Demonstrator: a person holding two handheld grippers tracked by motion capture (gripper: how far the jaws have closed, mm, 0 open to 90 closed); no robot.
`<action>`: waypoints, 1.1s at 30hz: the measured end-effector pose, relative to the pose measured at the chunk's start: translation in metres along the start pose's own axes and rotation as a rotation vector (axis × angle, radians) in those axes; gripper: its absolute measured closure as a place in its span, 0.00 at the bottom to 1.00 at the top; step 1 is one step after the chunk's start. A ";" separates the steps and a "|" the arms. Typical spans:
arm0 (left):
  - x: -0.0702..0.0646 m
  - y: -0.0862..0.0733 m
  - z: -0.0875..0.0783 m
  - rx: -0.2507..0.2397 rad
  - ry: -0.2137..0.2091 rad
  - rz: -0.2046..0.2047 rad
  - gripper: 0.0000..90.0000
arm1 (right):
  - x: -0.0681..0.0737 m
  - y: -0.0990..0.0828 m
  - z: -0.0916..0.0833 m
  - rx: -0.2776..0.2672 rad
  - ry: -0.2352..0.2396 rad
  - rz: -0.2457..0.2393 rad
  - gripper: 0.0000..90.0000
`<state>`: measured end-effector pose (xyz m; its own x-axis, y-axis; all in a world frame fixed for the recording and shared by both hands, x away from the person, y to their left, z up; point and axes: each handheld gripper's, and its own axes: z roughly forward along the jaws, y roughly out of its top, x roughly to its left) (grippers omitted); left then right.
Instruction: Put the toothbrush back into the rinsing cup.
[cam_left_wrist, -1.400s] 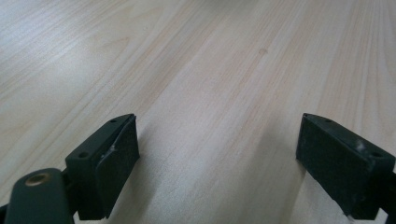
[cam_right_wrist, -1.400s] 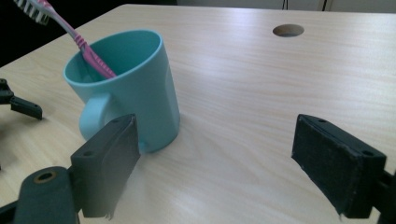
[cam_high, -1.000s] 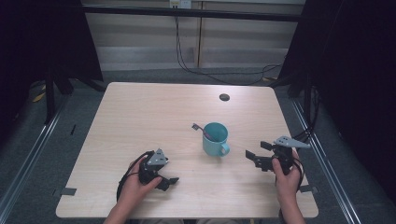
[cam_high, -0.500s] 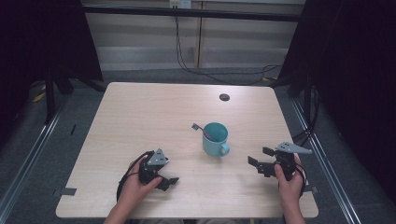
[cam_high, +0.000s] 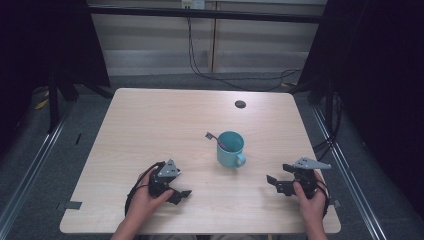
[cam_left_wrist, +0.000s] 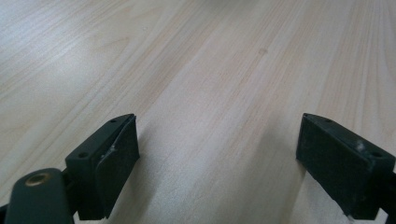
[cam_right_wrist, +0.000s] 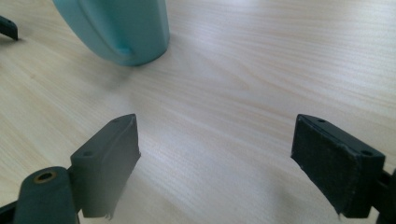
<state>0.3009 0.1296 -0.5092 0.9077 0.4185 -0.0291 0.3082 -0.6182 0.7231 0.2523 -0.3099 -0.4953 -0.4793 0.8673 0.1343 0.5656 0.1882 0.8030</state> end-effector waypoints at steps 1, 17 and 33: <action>0.000 0.000 0.000 0.000 0.000 0.000 0.14 | 0.000 -0.001 0.000 0.006 0.000 0.000 0.16; 0.000 0.000 0.000 0.002 0.001 0.000 0.14 | 0.001 -0.014 0.001 0.085 -0.016 -0.052 0.16; 0.000 0.000 0.000 0.002 0.001 0.000 0.14 | 0.005 -0.018 0.003 0.145 -0.037 -0.114 0.15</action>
<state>0.3009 0.1296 -0.5090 0.9074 0.4194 -0.0280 0.3087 -0.6197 0.7216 0.2421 -0.3079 -0.5106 -0.5219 0.8527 0.0237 0.6013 0.3481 0.7192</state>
